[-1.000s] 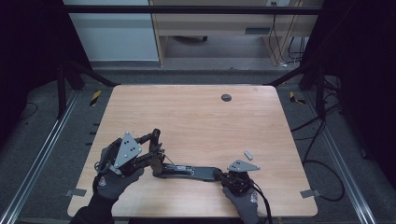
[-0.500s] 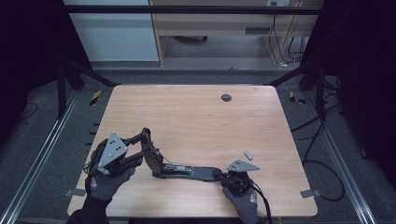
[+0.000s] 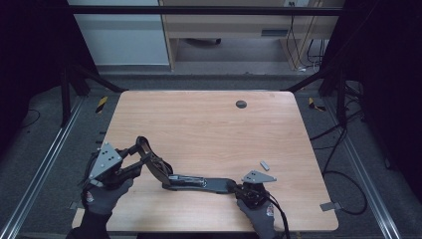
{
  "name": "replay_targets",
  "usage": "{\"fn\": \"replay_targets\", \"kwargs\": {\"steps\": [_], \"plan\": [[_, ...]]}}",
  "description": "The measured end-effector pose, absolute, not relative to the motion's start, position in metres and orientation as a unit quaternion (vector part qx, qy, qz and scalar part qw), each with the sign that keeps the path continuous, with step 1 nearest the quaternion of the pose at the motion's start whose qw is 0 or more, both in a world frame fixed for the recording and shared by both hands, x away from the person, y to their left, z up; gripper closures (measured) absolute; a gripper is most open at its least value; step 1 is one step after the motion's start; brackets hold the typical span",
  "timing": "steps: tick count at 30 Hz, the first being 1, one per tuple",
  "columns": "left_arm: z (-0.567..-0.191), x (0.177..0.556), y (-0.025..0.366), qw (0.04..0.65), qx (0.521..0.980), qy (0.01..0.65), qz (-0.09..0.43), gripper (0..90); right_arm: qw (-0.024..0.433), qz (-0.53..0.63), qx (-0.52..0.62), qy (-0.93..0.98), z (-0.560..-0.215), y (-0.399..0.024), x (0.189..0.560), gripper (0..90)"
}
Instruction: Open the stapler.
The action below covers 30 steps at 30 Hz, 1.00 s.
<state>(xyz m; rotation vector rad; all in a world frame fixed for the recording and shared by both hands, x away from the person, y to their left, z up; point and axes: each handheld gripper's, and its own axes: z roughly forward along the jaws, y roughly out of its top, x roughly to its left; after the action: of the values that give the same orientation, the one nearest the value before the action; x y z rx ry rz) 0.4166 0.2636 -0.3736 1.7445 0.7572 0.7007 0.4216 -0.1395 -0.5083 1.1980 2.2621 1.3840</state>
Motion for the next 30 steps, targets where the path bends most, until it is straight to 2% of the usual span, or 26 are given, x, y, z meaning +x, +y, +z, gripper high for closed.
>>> {"fn": "replay_targets", "kwargs": {"steps": [7,30], "plan": [[-0.387,0.413,0.293,0.551,0.71,0.341,0.276,55.1,0.114,0.473,0.409,0.772,-0.508,-0.14,0.421,90.0],[-0.407,0.406,0.317,0.58,0.68,0.363,0.263,54.7,0.113,0.474,0.409,0.771,-0.507,-0.14,0.421,90.0]]}}
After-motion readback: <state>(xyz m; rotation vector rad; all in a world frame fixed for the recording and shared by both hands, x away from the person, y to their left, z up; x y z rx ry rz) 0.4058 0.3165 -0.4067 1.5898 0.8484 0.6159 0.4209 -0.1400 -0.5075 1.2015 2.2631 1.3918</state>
